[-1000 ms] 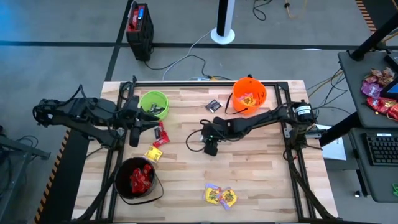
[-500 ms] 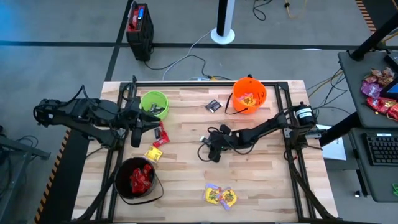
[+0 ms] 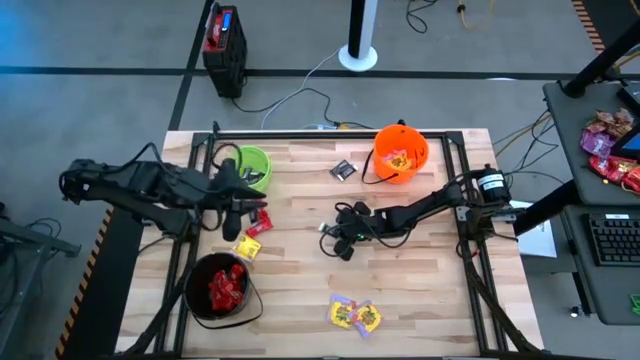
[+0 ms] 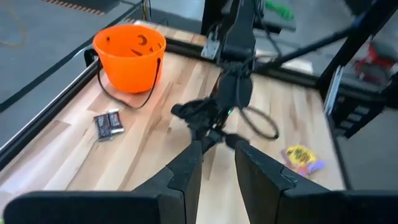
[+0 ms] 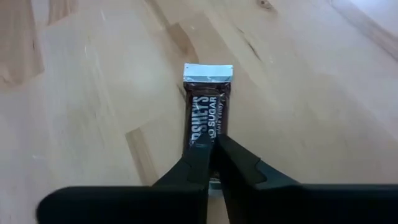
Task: Sort candy by brand, put in halloween buckets
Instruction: Put the brown candy into the green bucket
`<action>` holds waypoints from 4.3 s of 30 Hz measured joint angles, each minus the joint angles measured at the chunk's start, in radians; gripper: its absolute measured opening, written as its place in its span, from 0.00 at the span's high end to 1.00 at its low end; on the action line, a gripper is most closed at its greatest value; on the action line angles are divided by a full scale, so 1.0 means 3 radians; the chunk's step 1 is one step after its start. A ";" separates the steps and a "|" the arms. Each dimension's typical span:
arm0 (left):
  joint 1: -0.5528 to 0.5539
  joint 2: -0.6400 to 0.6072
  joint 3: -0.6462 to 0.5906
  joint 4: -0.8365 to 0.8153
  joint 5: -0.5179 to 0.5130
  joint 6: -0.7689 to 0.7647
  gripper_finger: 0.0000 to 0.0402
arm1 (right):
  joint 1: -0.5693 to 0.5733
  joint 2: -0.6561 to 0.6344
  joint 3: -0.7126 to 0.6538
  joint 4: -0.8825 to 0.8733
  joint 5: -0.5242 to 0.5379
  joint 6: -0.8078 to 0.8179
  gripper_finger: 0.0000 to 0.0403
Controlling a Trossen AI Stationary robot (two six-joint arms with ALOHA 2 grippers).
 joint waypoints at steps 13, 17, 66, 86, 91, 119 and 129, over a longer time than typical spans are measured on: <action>0.0000 0.0316 -0.0152 0.0025 0.0069 0.0569 0.80 | 0.0001 -0.0388 -0.0011 -0.0072 -0.0055 0.0187 0.98; 0.0000 0.0393 -0.0283 0.0265 0.0298 0.0820 0.80 | 0.0001 -0.0647 -0.0007 -0.0121 -0.0031 0.0253 0.98; 0.1142 0.3100 -0.0615 0.2361 0.1771 0.2133 1.00 | 0.0321 -0.0421 -0.0060 -0.0208 0.0122 0.4109 0.46; 0.1197 0.3319 -0.0609 0.2545 0.2031 0.2007 1.00 | 0.0298 -0.0403 -0.0082 -0.0193 0.0277 0.3961 0.46; 0.1195 0.3320 -0.0611 0.2567 0.2027 0.1961 1.00 | 0.0234 -0.0401 -0.0084 -0.0190 0.0301 0.3823 0.50; 0.1199 0.3333 -0.0616 0.2642 0.2001 0.1737 1.00 | 0.0101 -0.0419 -0.0099 -0.0206 -0.0186 0.3903 0.62; 0.1199 0.3327 -0.0679 0.2669 0.2003 0.1683 1.00 | 0.0134 -0.0754 -0.0119 -0.0813 -0.0281 0.3875 0.46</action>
